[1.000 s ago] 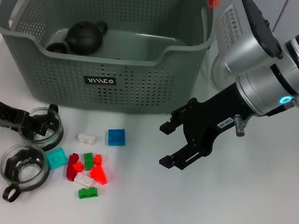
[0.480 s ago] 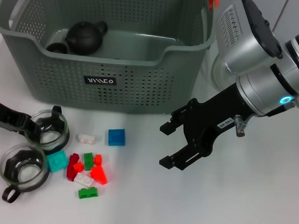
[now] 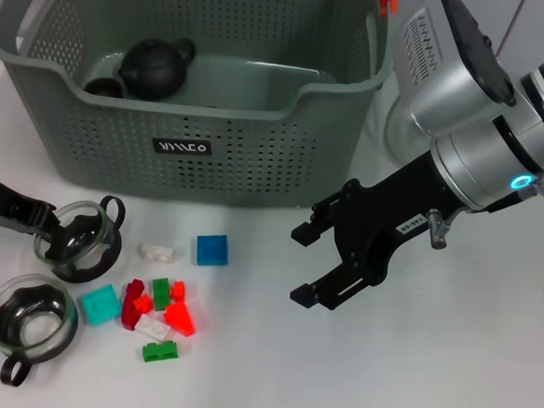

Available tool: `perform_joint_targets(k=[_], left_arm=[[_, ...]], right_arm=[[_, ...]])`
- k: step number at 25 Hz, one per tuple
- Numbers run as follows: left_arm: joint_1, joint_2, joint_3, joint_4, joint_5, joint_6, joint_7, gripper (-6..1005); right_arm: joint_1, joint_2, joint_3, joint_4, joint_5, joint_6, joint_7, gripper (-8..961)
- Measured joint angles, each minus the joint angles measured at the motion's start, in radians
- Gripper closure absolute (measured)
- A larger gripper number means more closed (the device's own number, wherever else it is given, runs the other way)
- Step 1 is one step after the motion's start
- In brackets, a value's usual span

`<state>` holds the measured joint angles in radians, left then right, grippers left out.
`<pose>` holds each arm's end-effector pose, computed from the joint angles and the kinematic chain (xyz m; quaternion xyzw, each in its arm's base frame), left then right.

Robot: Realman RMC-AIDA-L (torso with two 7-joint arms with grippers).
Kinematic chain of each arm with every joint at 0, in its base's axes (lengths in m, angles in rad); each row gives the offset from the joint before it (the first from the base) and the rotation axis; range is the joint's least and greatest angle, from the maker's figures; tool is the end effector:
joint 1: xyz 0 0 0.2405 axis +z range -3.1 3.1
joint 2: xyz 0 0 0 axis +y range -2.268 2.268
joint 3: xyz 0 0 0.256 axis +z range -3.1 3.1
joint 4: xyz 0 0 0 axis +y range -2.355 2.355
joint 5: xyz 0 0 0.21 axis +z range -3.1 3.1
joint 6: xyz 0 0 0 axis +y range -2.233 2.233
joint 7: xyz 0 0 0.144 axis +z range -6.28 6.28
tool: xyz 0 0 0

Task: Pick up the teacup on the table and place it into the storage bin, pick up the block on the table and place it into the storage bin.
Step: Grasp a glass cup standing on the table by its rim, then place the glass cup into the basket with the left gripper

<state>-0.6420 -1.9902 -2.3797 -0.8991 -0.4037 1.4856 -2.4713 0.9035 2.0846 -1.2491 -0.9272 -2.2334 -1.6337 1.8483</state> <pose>-0.3106 0.3623 0.0630 -0.7852 -0.5745 0.0986 0.2090 0.1103 0.3630 -0.0433 0.9963 -0.0396 0.0493 0.0588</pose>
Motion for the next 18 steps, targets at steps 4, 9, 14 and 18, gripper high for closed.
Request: perform_joint_targets(k=[4, 9, 14, 18], left_arm=[[-0.006, 0.008, -0.005, -0.002, -0.008, 0.022, 0.006, 942], [-0.012, 0.036, -0.03, -0.034, -0.048, 0.141, 0.036, 956], [-0.012, 0.08, -0.202, -0.062, -0.143, 0.355, 0.125, 956], [-0.003, 0.107, -0.324, -0.065, -0.24, 0.479, 0.179, 956]], right_arm=[[0.0, 0.0, 0.002, 0.001, 0.0, 0.001, -0.002, 128], [0.001, 0.0, 0.006, 0.001, 0.001, 0.002, -0.005, 128], [0.001, 0.0, 0.011, 0.001, 0.006, 0.003, -0.005, 129], [0.002, 0.001, 0.022, 0.003, 0.007, 0.01, -0.01, 129]])
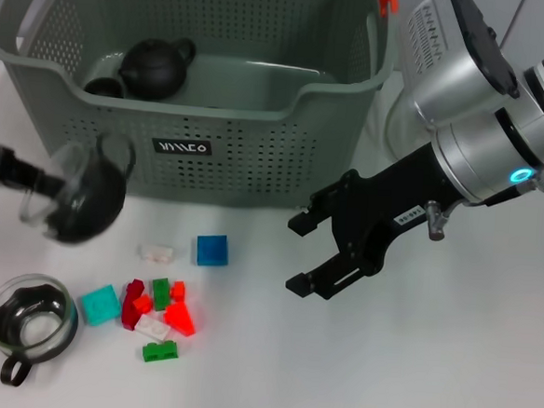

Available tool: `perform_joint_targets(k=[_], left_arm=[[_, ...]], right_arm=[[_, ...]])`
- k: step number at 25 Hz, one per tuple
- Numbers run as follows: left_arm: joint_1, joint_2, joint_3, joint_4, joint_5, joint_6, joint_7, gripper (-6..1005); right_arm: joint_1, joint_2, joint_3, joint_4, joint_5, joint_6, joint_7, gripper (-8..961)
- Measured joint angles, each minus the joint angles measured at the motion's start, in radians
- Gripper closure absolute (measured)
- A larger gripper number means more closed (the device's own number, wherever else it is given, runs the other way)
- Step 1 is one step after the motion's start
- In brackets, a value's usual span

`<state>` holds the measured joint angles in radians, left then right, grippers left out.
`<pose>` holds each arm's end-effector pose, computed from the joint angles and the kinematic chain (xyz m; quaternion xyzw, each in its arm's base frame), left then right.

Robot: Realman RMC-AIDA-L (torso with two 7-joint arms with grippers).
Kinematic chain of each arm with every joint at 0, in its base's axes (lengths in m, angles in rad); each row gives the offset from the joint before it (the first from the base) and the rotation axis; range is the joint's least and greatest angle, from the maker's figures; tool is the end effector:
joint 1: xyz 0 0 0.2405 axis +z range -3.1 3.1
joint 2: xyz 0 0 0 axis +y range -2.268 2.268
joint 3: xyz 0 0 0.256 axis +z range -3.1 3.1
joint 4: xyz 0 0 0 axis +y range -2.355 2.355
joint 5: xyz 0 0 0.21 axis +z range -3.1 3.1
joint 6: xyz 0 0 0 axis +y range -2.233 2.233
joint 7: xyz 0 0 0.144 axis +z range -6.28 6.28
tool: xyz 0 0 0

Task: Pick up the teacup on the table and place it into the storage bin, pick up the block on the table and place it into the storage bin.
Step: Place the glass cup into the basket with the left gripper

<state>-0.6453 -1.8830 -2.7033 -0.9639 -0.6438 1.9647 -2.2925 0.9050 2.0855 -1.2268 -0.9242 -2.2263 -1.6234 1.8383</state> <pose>-0.2742 0.3322 0.1329 -0.8331 -0.5429 -0.0737 0.0759 0.1086 0.3663 -0.0415 0.9973 -0.0403 0.0363 0.0505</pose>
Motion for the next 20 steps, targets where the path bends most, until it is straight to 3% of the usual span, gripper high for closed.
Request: perform_joint_targets(k=[3, 9, 11, 12, 16, 20], left_arm=[[0.0, 0.018, -0.046, 0.004, -0.104, 0.052, 0.011, 956], [-0.024, 0.053, -0.047, 0.018, -0.286, 0.071, -0.004, 956], [-0.078, 0.093, -0.047, 0.04, -0.336, 0.036, -0.008, 956], [-0.093, 0.101, -0.047, 0.045, -0.337, 0.019, -0.008, 956], [-0.164, 0.128, -0.006, 0.073, -0.334, -0.145, -0.01, 956], [-0.214, 0.128, 0.158, 0.128, -0.32, -0.394, -0.01, 955]], right_arm=[[0.0, 0.003, 0.009, 0.0, 0.0, 0.001, -0.001, 129], [0.002, 0.004, 0.039, -0.002, 0.005, -0.011, 0.007, 128], [0.002, 0.004, 0.059, 0.0, 0.005, -0.019, 0.009, 128], [0.003, 0.004, 0.067, 0.0, 0.005, -0.02, 0.01, 128], [-0.001, 0.003, 0.088, 0.001, 0.005, -0.031, 0.02, 129], [-0.007, -0.002, 0.112, 0.007, 0.005, -0.05, 0.024, 128]])
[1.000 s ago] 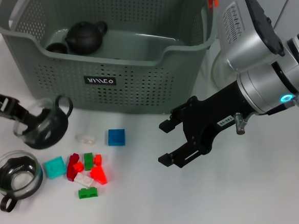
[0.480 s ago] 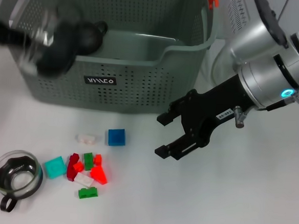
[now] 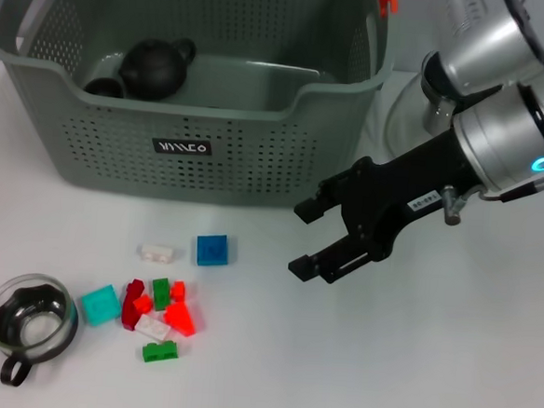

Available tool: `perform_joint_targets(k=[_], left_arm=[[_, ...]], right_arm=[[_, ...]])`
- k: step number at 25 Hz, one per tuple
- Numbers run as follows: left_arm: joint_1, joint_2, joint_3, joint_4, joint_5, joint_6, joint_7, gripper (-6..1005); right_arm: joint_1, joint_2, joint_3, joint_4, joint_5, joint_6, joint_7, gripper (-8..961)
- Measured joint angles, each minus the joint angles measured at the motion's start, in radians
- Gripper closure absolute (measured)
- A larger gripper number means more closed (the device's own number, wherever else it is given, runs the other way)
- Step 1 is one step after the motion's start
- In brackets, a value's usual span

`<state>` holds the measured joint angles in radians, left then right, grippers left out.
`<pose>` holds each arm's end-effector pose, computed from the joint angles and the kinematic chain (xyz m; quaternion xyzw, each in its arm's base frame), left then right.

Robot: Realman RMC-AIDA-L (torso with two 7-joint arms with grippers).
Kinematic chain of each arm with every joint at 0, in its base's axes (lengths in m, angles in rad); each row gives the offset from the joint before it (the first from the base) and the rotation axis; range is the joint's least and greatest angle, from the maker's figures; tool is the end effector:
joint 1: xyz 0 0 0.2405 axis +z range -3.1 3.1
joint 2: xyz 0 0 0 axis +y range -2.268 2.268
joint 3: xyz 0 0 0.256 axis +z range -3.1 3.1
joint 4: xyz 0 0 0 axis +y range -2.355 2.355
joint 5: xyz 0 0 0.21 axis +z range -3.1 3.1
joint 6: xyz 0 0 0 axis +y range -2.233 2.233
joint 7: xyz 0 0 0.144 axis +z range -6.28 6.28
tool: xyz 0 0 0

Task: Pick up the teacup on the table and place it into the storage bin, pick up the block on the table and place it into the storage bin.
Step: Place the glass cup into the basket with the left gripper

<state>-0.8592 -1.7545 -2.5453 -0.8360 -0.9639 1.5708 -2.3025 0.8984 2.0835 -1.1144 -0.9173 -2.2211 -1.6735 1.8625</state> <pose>-0.1789 0.4440 0.1735 -0.8693 -0.4066 -0.1946 0.2030 0.1121 0.3689 -0.0270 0.9952 -0.0846 -0.0010 0.0492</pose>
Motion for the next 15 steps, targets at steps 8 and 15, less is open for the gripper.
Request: perform_joint_targets(k=[8, 15], left_arm=[[-0.057, -0.047, 0.23, 0.136, 0.044, -0.391, 0.0, 955], [-0.09, -0.131, 0.26, 0.136, 0.219, -0.534, -0.014, 955]], right_arm=[[-0.005, -0.008, 0.055, 0.034, 0.0, -0.022, 0.0, 128], [-0.006, -0.01, 0.056, 0.046, 0.0, -0.019, 0.001, 129]])
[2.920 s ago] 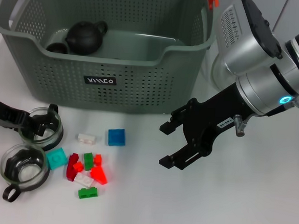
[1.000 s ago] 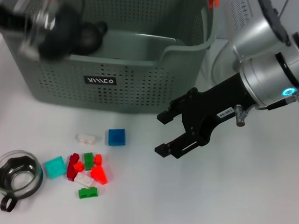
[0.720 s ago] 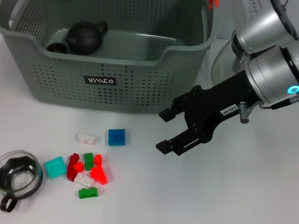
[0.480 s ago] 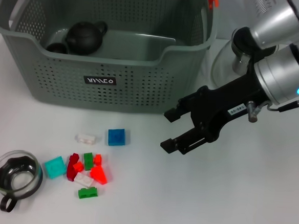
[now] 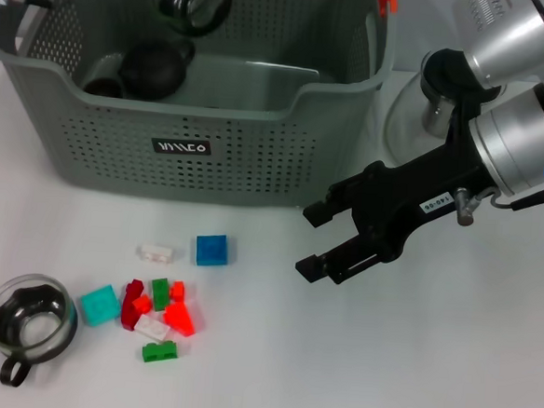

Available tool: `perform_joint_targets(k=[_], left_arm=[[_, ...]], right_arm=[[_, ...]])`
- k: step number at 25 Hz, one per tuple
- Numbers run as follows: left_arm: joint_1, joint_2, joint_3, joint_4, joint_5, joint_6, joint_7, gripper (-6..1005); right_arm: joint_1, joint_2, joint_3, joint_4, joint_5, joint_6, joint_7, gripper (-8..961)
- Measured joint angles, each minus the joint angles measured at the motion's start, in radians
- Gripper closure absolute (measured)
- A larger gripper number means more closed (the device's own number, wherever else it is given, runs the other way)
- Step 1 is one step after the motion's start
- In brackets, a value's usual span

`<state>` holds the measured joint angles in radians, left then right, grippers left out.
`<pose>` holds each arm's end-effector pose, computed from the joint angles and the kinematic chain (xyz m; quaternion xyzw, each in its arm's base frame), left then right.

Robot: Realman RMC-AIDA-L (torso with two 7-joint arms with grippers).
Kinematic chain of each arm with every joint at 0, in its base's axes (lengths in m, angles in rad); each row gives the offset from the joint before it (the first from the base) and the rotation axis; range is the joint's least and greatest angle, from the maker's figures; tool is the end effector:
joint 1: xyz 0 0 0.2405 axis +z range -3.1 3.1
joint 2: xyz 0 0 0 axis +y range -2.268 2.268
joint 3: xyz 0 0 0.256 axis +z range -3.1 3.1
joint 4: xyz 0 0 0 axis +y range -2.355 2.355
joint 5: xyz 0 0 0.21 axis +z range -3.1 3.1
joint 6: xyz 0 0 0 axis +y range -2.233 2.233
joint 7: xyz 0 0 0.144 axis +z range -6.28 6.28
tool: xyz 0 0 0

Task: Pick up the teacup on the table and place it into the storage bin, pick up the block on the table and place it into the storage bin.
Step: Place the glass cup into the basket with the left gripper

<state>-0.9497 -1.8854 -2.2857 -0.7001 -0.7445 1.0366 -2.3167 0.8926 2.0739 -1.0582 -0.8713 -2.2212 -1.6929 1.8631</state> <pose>-0.1819 0.4952 0.0861 -0.8577 -0.3816 -0.0748 0.3362 0.1232 0.3691 -0.0221 0.9913 -0.1179 -0.0164 0.0555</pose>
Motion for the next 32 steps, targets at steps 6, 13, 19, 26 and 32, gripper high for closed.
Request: perform_joint_targets(k=[6, 13, 19, 26, 32], left_arm=[[-0.021, -0.034, 0.017, -0.003, 0.087, -0.027, -0.009, 955], [-0.021, -0.066, 0.028, 0.008, 0.121, -0.103, -0.01, 955], [-0.021, -0.083, 0.03, 0.008, 0.153, -0.123, -0.01, 955], [-0.022, -0.097, 0.031, 0.008, 0.181, -0.13, -0.01, 955], [-0.022, -0.097, 0.059, 0.008, 0.182, -0.13, -0.01, 955]], right_arm=[[0.0, 0.0, 0.001, 0.013, -0.002, 0.005, 0.001, 129], [-0.001, 0.0, 0.001, 0.026, -0.004, 0.009, -0.005, 129], [-0.001, 0.0, 0.001, 0.027, -0.004, 0.01, -0.005, 129], [-0.003, 0.001, -0.001, 0.028, -0.007, 0.011, -0.003, 128], [-0.004, 0.002, -0.005, 0.028, -0.008, 0.01, -0.003, 128]])
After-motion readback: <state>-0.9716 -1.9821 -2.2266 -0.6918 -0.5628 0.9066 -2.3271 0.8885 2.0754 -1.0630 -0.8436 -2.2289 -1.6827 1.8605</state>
